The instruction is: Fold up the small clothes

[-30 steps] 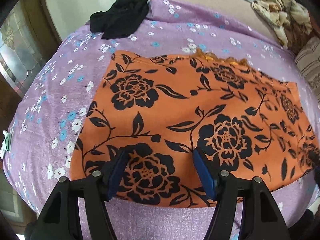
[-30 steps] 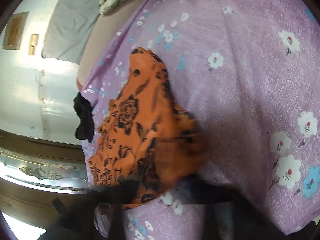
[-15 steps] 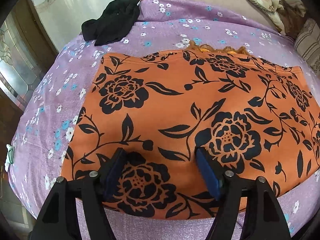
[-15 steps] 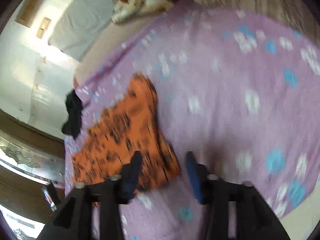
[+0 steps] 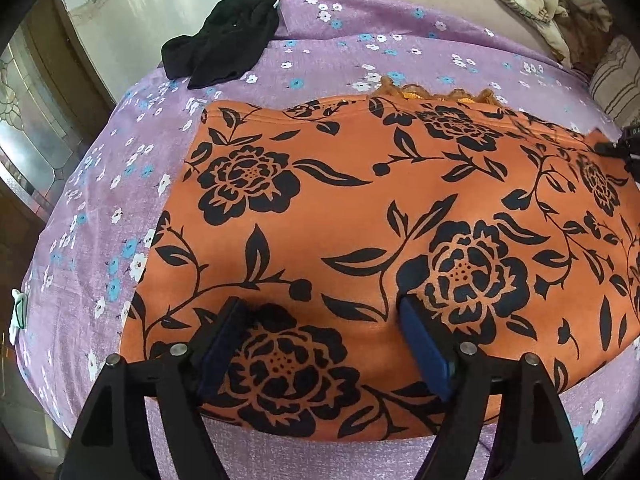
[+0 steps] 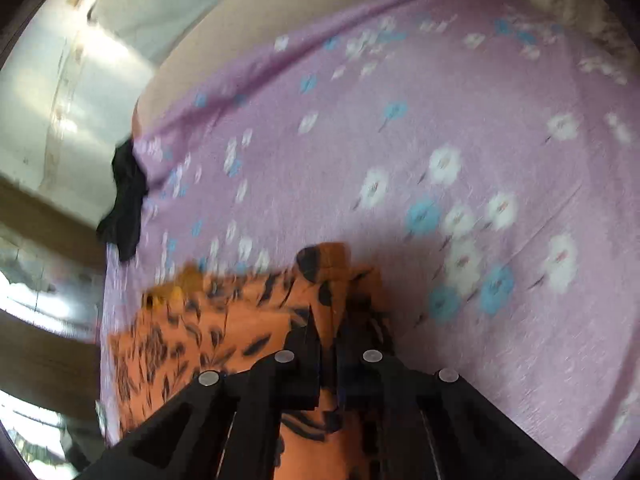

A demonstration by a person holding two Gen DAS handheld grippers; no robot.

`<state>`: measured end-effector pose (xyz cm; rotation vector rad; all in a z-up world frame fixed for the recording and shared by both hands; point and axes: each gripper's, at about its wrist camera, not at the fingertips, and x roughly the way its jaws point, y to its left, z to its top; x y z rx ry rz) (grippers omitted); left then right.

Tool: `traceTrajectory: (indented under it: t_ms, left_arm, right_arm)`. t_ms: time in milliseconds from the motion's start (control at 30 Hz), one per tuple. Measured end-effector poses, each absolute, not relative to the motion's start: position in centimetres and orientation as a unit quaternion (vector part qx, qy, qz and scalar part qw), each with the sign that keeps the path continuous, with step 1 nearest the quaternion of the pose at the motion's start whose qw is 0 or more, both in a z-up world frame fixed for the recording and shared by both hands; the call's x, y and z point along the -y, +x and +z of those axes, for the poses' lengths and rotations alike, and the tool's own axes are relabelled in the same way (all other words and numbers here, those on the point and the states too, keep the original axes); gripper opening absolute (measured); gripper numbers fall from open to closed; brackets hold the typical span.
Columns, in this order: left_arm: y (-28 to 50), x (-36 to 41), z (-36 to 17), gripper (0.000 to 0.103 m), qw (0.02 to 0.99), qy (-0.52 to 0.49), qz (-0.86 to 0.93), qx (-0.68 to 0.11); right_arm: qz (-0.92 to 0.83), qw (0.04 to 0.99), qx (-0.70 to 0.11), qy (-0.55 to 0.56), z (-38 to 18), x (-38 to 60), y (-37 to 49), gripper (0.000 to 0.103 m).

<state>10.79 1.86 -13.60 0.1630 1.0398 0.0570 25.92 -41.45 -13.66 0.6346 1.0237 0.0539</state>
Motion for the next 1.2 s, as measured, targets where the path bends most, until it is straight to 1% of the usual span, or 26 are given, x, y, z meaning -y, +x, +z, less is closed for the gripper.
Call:
traceTrajectory:
  t_ms: [67,100,167,267,367,500,633,700,733,767,800,833,933,1000,1033,1067,1200]
  left_arm:
    - [10.8,-1.9,-13.6,0.082,0.864,0.077,0.027,-0.497]
    - [10.8,-1.9,-13.6,0.082,0.864,0.075,0.025,-0.496]
    - [10.8,-2.0,-13.6,0.082,0.864,0.075,0.023,-0.497]
    - [10.8,-2.0,-13.6,0.082,0.864,0.072,0.024,-0.498]
    - [10.9,-2.2,-13.6,0.082,0.863,0.068,0.019,-0.501]
    - [10.4,-4.1,-12.1,0.081,0.858,0.034,0.003,-0.513]
    - [7.3,-8.8,-8.3,0.081,0.887,-0.005,0.03,-0.46]
    - [6.9,-11.6,-8.4,0.081,0.885,-0.022,0.068,-0.459]
    - [7.4,-13.3,-9.7,0.077,0.87,-0.028,0.093,-0.483]
    - [8.1,-14.3,-11.2,0.05,0.85,-0.021,0.111,-0.515]
    - [8.6,-15.4,-13.1,0.046,0.824,-0.023,0.112,-0.554]
    - [8.3,-16.6,-13.1,0.046,0.83,-0.062,0.095,-0.546]
    - [8.1,-17.2,-11.1,0.04,0.838,-0.09,0.087,-0.531]
    - [8.8,-17.3,-8.9,0.04,0.855,-0.105,0.077,-0.502]
    - [9.4,-17.4,-8.3,0.043,0.858,-0.109,0.075,-0.496]
    - [10.8,-17.3,-7.7,0.05,0.862,-0.112,0.062,-0.49]
    - [17.6,-16.8,-8.6,0.051,0.856,-0.093,0.029,-0.508]
  right_arm:
    - [0.028,0.809,-0.478,0.342,-14.8,42.0,25.7,0.008]
    - [0.02,0.811,-0.47,0.347,-14.5,42.3,25.2,0.009]
    - [-0.029,0.831,-0.464,0.305,-13.0,42.1,24.2,0.018]
    - [-0.034,0.855,-0.44,0.273,-10.1,41.0,22.3,0.018]
    - [0.01,0.865,-0.413,0.285,-7.6,38.7,19.9,0.018]
    - [0.126,0.837,-0.445,0.291,-7.8,32.8,15.9,0.018]
    - [0.155,0.816,-0.473,0.293,-9.9,29.5,13.1,0.018]
    - [0.147,0.808,-0.497,0.28,-11.8,28.6,12.8,0.018]
    - [0.144,0.803,-0.506,0.278,-12.6,28.7,12.7,0.019]
    - [0.144,0.795,-0.513,0.289,-13.7,28.8,12.5,0.017]
    - [0.145,0.792,-0.506,0.308,-14.1,29.4,12.2,0.017]
    - [0.146,0.788,-0.501,0.328,-14.3,29.9,12.1,0.017]
    - [0.148,0.781,-0.498,0.346,-14.7,30.5,12.1,0.017]
    - [0.151,0.783,-0.497,0.341,-14.9,30.3,12.0,0.017]
    - [0.151,0.784,-0.497,0.34,-15.0,30.2,12.1,0.017]
    - [0.152,0.784,-0.496,0.342,-15.2,30.2,12.1,0.017]
    - [0.156,0.784,-0.49,0.349,-15.1,30.7,11.6,0.017]
